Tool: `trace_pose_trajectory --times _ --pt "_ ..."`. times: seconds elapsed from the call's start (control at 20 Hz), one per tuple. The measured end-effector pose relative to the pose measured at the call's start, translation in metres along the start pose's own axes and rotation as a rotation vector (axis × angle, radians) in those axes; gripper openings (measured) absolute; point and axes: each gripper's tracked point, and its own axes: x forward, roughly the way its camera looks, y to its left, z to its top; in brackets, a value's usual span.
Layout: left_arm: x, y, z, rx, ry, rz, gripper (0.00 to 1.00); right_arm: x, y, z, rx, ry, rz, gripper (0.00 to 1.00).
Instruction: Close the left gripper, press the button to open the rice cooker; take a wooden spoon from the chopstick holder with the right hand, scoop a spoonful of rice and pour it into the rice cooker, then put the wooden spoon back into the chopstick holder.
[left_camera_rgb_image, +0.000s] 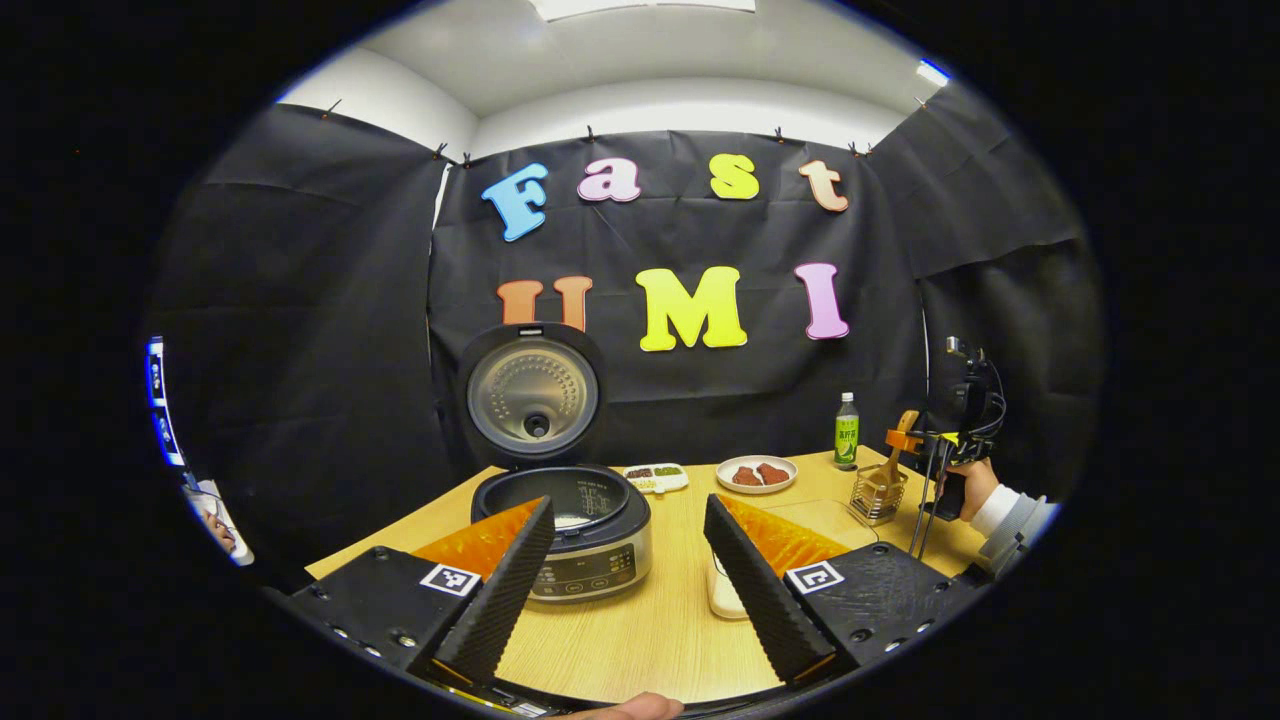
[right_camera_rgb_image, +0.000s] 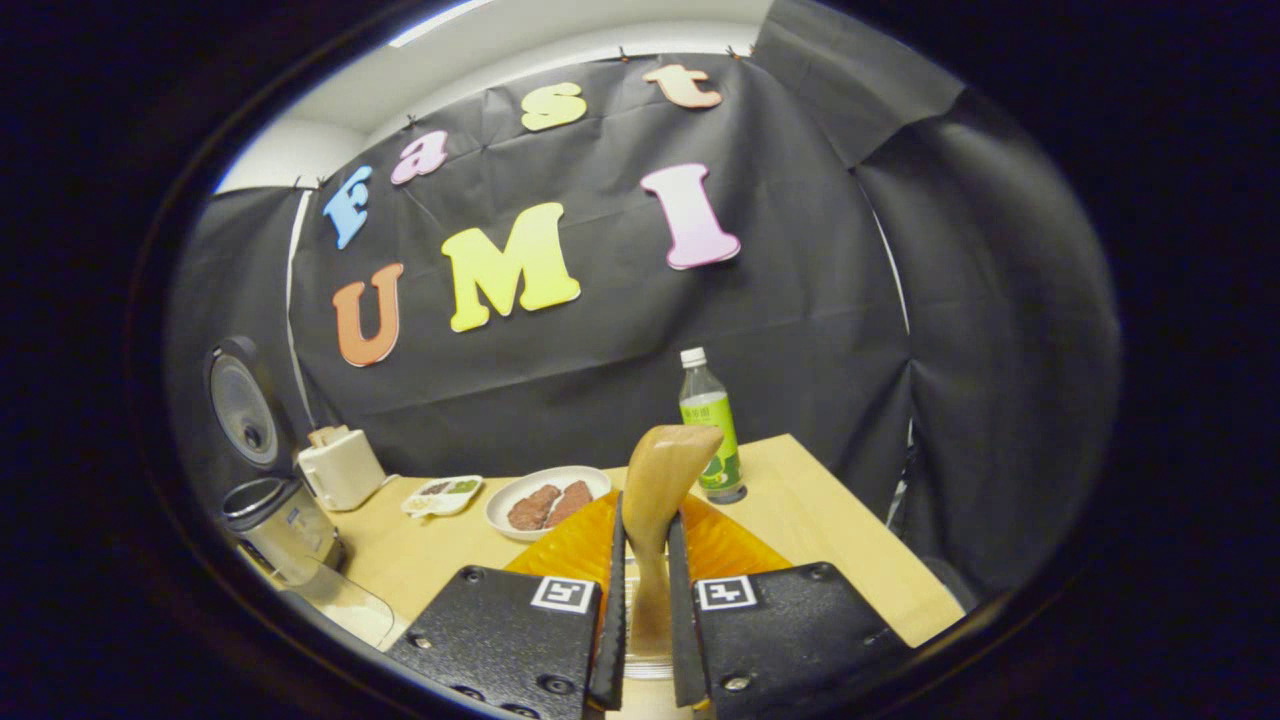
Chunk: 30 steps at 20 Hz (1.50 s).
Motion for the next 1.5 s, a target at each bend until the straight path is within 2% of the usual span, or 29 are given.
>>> trace_pose_trajectory --times 0.2,0.4,0.5,0.7,0.75,0.8,0.85,0.9,1.2,1.35,1.5 --pt "-0.012 0.014 0.002 -0.03 -0.018 0.007 0.96 -0.011 0.017 0.017 -0.056 -0.029 -0.013 0.19" --pt "-0.021 0.021 -0.003 -0.045 -0.018 -0.005 0.96 -0.037 0.039 0.053 -0.11 -0.082 -0.017 0.18" --pt "-0.025 0.025 -0.009 -0.054 -0.001 -0.008 0.95 -0.053 0.057 0.07 -0.122 -0.107 0.0 0.18" --pt "-0.036 0.033 -0.014 -0.079 0.017 0.003 0.95 -0.077 0.095 0.077 -0.161 -0.109 0.051 0.18" --pt "-0.04 0.035 -0.013 -0.078 0.009 0.005 1.0 -0.083 0.104 0.078 -0.167 -0.107 0.052 0.18" --pt "-0.045 0.038 -0.01 -0.07 -0.005 0.011 0.96 -0.089 0.111 0.077 -0.162 -0.106 0.056 0.18" --pt "-0.05 0.04 -0.006 -0.058 -0.023 0.017 1.0 -0.096 0.123 0.075 -0.154 -0.102 0.068 0.18" --pt "-0.056 0.042 -0.006 -0.047 -0.035 0.02 0.96 -0.102 0.138 0.069 -0.154 -0.091 0.089 0.18" --pt "-0.076 0.041 0.004 -0.029 -0.082 0.013 0.96 -0.129 0.207 0.049 -0.174 -0.083 0.192 0.17" --pt "-0.08 0.043 0.007 -0.032 -0.094 0.012 0.96 -0.127 0.225 0.023 -0.185 -0.05 0.205 0.18" --pt "-0.082 0.047 0.004 -0.047 -0.091 0.014 0.96 -0.119 0.224 -0.011 -0.181 -0.009 0.17 0.18"
